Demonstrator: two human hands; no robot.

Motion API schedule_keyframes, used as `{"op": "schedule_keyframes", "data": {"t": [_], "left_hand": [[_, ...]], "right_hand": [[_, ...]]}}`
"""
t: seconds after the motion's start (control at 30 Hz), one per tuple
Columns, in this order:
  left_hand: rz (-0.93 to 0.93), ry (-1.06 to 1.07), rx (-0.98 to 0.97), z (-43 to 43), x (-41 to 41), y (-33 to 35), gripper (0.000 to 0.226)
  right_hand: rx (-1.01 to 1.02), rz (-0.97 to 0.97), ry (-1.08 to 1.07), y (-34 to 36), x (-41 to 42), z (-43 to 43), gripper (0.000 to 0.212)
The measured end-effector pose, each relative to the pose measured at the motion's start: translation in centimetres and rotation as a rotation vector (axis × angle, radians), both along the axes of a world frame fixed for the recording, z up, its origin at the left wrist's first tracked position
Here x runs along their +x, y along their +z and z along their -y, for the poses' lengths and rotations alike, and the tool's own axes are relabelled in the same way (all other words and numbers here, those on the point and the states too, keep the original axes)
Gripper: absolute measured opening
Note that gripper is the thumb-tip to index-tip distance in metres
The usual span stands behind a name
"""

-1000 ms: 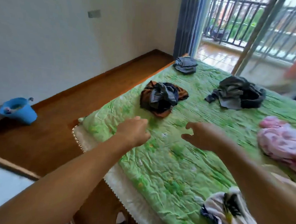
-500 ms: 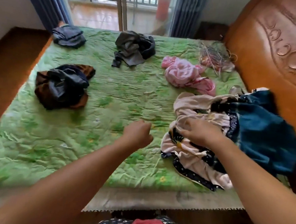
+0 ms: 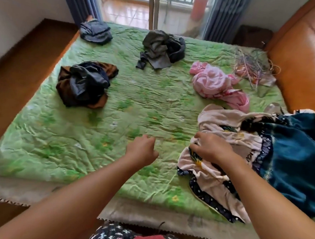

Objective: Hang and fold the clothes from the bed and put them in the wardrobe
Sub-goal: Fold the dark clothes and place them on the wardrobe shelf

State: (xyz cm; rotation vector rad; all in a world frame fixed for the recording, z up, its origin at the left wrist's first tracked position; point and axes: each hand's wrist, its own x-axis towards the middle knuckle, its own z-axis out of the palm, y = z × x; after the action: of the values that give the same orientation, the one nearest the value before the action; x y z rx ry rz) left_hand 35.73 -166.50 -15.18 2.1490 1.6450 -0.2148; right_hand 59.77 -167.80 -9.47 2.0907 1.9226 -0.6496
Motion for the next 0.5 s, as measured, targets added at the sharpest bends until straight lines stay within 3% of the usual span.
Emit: {"op": "schedule_keyframes", "data": {"t": [0.17,0.5], "left_hand": [[-0.003,0.159,0.038,-1.3,-9.9,0.1,0.048],[0.004,0.274,0.085,-2.8,-36.2,2.6,0.047]], "right_hand": [[0.032,0.003,0.122,-0.8,-9.7,-3.6,0.059],[0.114,-0.074,0.234,-0.5,-36.6,-7.6,0.051]]}}
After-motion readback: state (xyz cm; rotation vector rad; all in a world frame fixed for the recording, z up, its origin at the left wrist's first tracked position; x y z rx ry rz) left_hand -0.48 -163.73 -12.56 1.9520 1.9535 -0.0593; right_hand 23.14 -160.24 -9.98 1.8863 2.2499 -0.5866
